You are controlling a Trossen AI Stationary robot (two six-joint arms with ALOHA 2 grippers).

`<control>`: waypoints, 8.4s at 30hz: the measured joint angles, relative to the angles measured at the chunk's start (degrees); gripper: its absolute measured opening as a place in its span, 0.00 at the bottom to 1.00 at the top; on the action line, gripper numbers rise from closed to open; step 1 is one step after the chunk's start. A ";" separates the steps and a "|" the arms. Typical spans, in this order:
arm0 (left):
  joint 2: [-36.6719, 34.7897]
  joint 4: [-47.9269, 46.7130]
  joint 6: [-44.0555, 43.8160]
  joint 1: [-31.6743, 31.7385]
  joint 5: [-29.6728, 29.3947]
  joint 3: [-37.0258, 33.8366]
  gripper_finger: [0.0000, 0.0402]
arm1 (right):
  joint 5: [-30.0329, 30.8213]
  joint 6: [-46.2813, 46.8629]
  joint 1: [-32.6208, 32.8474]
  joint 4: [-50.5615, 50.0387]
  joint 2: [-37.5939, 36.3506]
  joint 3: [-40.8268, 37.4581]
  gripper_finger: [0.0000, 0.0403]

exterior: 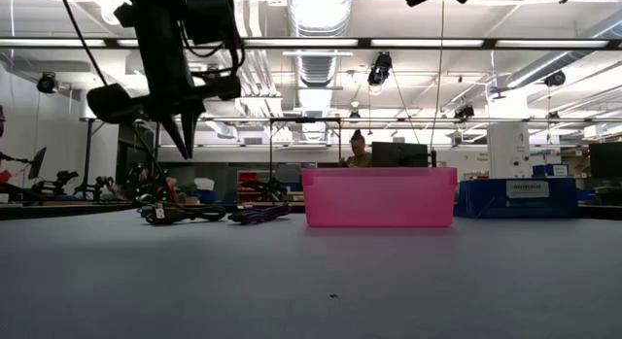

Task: Pick and place USB-C Cables
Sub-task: Put the blue USB cable into the red bin

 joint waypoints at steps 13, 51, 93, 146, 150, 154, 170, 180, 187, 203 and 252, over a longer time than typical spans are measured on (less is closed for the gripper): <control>0.11 1.47 3.24 14.33 -6.05 -5.27 0.00 | 0.04 2.37 -0.38 -0.01 0.53 0.00 0.11; 8.33 13.28 -8.90 18.43 -12.83 -13.66 0.35 | 0.09 4.12 -0.34 -0.08 0.60 0.00 0.11; 3.07 14.80 -3.87 17.49 -16.57 -13.92 0.05 | -0.46 6.75 -0.34 -0.23 0.60 0.00 0.11; -1.27 94.41 65.18 -4.30 -5.64 -4.04 0.06 | -21.04 -3.45 -0.32 35.39 12.28 -0.02 0.48; -1.23 94.38 65.29 -4.26 -5.66 -2.19 0.06 | -21.09 -3.05 -0.32 35.46 12.85 -0.02 0.48; -1.07 94.18 66.65 -4.33 -5.66 -0.54 0.06 | -21.62 -2.96 -0.32 35.61 13.34 -0.02 0.48; 1.74 94.35 66.55 -4.90 -5.66 1.63 0.06 | -22.96 -2.35 0.06 35.99 13.67 -0.02 0.45; 1.84 95.26 66.49 -4.94 -5.77 1.49 0.06 | -23.04 -2.49 0.10 35.94 13.67 -0.02 0.17; 1.84 95.33 66.36 -4.94 -5.73 1.23 0.06 | -22.97 -1.28 0.08 35.70 13.67 -0.02 0.05; 0.37 94.07 66.07 -4.96 -4.74 0.27 0.41 | -22.51 2.83 -0.69 29.97 12.95 0.28 0.05; -34.49 41.21 83.23 -1.86 -4.55 -1.72 0.46 | -13.94 53.84 2.32 -28.57 45.78 31.71 0.05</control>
